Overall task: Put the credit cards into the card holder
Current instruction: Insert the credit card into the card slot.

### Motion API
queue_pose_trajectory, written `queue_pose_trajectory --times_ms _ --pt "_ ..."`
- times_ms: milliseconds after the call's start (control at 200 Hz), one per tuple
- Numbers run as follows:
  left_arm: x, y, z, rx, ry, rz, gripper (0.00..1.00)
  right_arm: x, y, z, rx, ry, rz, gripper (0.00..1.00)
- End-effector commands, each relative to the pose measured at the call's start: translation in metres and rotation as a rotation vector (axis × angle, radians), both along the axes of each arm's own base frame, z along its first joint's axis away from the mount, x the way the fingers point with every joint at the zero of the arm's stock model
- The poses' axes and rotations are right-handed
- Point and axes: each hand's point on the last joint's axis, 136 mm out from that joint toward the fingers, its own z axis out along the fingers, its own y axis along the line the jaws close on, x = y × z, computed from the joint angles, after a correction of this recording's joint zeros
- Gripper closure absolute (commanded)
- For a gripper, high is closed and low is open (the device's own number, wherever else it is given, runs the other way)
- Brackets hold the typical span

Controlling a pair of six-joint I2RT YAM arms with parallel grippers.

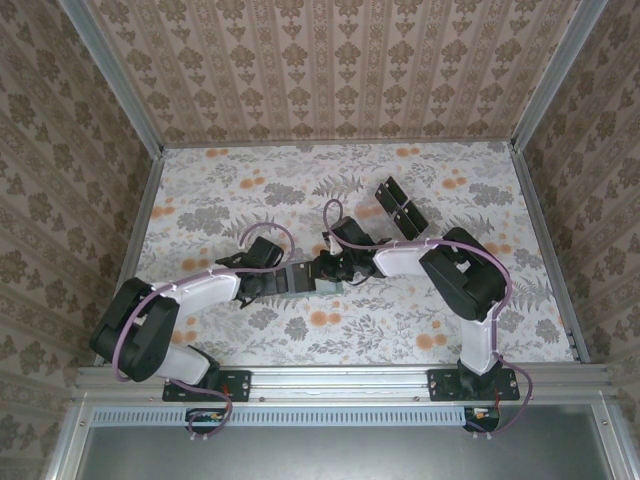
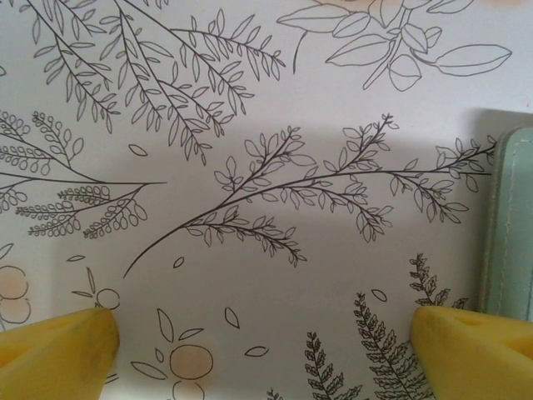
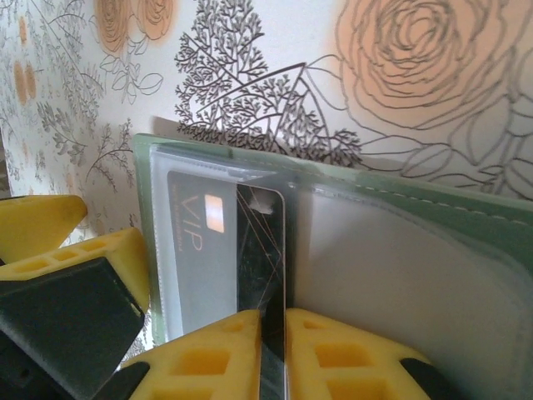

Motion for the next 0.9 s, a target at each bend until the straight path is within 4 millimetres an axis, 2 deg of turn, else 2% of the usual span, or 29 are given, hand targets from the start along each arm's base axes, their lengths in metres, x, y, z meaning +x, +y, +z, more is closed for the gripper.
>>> queue_pose_trajectory --times_ms 0,645,895 --pt "-0.01 0.001 -0.016 -0.005 0.046 -0.008 0.0 -0.006 0.007 -0.002 -0.007 0.024 0.019 0.86" --pt "-0.016 0.0 -0.023 -0.016 0.049 -0.008 0.0 -0.015 0.025 -0.005 0.026 0.052 0.038 0.89" --pt "-0.015 -0.001 -0.022 -0.018 0.045 -0.011 0.0 -0.015 0.03 -0.005 0.049 0.062 0.045 0.86"
